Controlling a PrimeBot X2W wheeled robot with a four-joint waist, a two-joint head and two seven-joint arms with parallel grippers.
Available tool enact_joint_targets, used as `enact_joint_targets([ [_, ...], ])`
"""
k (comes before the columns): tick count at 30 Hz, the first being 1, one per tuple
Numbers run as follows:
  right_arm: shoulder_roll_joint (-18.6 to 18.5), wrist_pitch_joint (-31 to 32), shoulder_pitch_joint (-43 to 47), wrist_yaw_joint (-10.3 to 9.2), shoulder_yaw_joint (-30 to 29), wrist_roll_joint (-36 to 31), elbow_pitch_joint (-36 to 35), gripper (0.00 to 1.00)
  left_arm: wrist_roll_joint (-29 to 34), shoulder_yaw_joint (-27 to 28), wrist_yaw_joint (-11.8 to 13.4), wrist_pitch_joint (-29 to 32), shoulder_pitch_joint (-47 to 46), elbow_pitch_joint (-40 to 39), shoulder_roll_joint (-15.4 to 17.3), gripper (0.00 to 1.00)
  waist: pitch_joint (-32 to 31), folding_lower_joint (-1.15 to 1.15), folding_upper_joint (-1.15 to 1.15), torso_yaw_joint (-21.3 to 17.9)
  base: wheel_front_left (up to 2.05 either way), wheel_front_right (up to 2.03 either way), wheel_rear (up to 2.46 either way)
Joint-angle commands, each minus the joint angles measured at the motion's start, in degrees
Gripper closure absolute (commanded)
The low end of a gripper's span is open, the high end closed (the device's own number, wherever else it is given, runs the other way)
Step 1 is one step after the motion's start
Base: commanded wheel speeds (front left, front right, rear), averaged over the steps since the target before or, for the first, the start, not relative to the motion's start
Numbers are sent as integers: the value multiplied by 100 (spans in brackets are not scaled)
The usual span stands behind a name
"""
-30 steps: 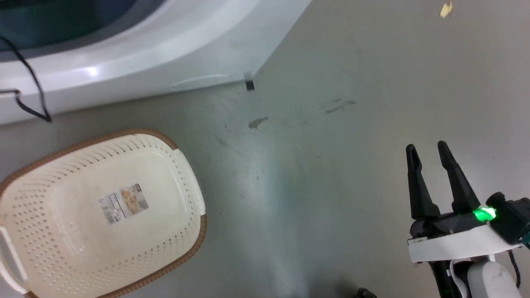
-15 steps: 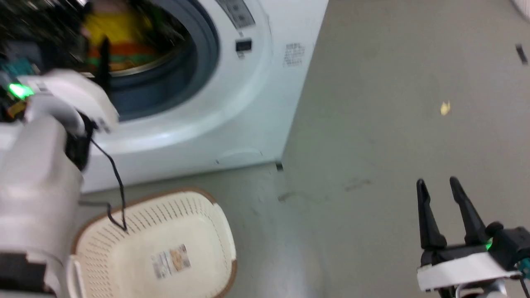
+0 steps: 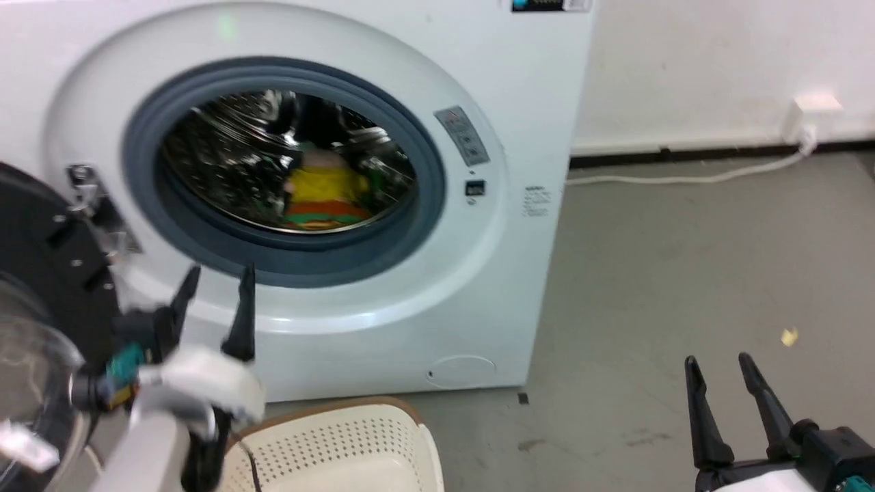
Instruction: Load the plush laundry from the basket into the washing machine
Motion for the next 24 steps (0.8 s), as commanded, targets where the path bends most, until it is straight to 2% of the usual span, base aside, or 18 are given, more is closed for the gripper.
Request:
enact_joint_targets([
  [1, 11, -24, 101, -4, 13, -28, -29, 0, 26, 61, 158, -29, 399, -302, -31, 0, -232, 2, 0, 224, 0, 0, 0],
  [6, 11, -24, 267, -4, 62, -54, -23, 0, -41, 257, 614, -29, 1618, -1416, -256, 0, -397, 2, 0, 357, 0, 0, 0],
  [11, 11, -24, 400, -4, 150, -22, 10, 0, 132, 263, 866, -30, 2496, -1944, -347, 0, -513, 2, 0, 439, 0, 0, 0],
  [17, 11, -24, 579, -4, 258, 30, 87, 0, 323, 106, 833, -30, 3106, -2095, -449, 0, -611, 2, 0, 527, 0, 0, 0],
  [24, 11, -24, 624, -4, 309, 84, 151, 0, 445, -21, 657, -30, 3219, -1968, -433, 0, -657, 2, 0, 526, 0, 0, 0],
])
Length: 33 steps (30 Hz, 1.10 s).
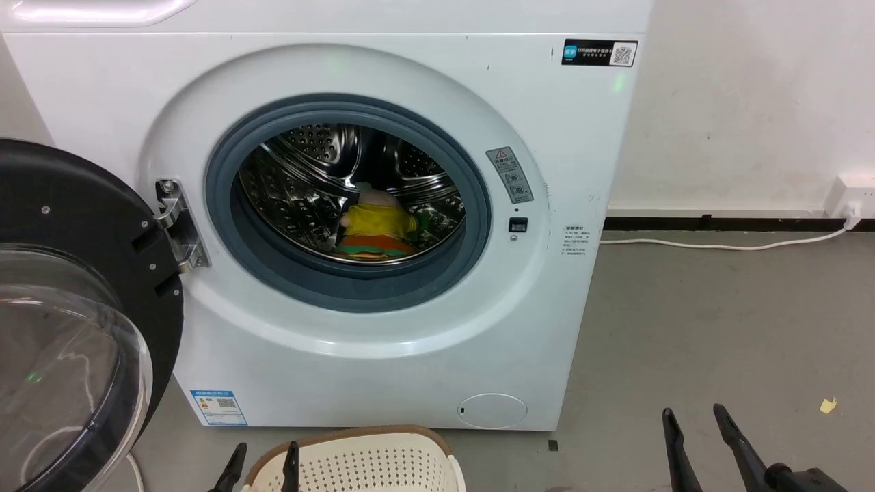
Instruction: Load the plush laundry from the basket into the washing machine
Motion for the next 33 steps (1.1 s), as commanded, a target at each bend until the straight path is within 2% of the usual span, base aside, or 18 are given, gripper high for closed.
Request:
enact_joint_targets([
  [1, 10, -24, 56, -4, 16, 54, 33, 0, 48, 16, -26, -26, 41, 26, -13, 0, -3, 0, 0, -14, 0, 0, 0],
  [13, 10, -24, 46, -4, 3, 95, 75, 0, 79, 129, -107, -26, 15, 21, -186, 0, 32, 0, 0, -6, 0, 0, 0],
  [14, 0, 1, -1, 0, 2, 86, 66, 100, 43, 120, -99, 1, -2, 16, -166, 100, 33, 0, 0, -7, 0, 0, 0],
  [33, 1, 178, -119, 0, -11, -39, 14, 100, 312, 298, -186, 183, -118, -54, -306, 100, 120, 0, 0, 10, 0, 0, 0],
])
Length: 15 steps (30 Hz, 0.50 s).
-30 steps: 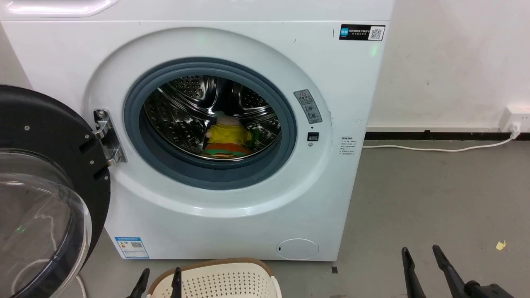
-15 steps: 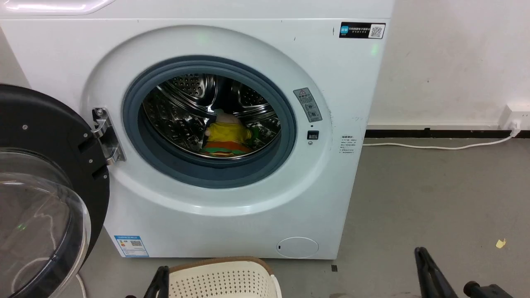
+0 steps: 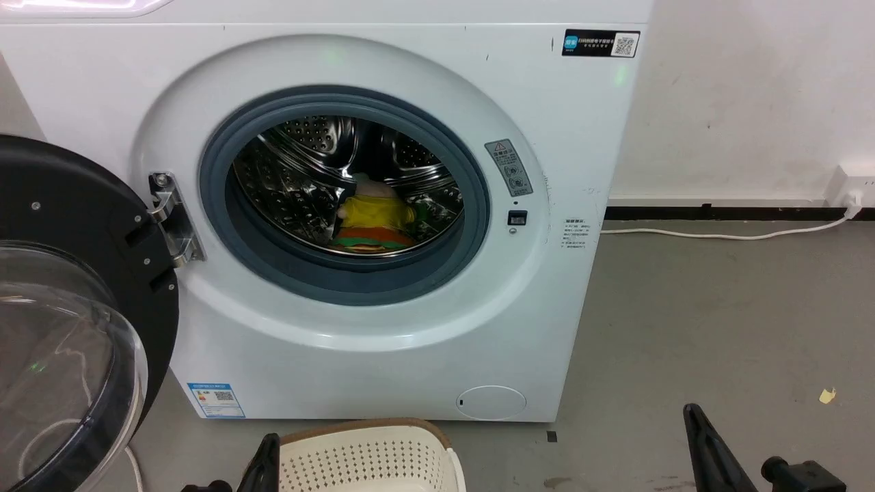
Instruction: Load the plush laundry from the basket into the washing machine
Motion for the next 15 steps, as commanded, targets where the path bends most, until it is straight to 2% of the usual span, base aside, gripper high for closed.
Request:
enact_joint_targets([
  [1, 1, 28, -76, -1, -4, -52, -32, 100, 69, 53, -39, 33, -86, -33, -31, 100, 6, -1, 0, 1, 0, 0, 0],
  [15, 2, 193, -185, -1, -13, -170, -83, 100, 325, 215, -122, 197, -194, -97, -162, 100, 86, -1, 0, 16, 0, 0, 0],
])
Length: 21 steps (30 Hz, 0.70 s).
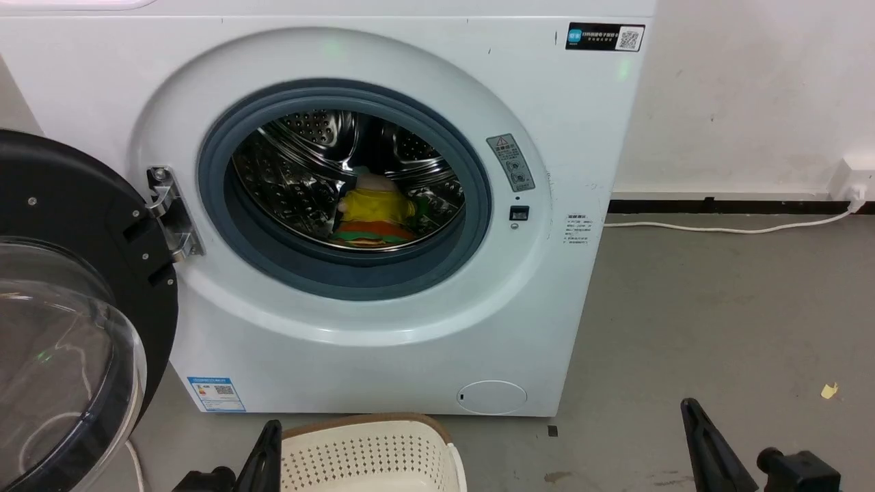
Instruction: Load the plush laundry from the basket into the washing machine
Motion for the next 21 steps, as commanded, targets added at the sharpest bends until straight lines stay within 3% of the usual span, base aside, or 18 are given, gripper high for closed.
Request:
enact_joint_targets([
  [1, 2, 41, -116, -1, -5, -53, -40, 100, 70, 57, -29, 50, -85, -40, -25, 100, 7, -1, 0, 2, 0, 0, 0],
  [21, 4, 276, -272, -2, -17, -222, -112, 100, 436, 288, -147, 284, -240, -133, -212, 100, 121, -1, 0, 23, 0, 0, 0],
])
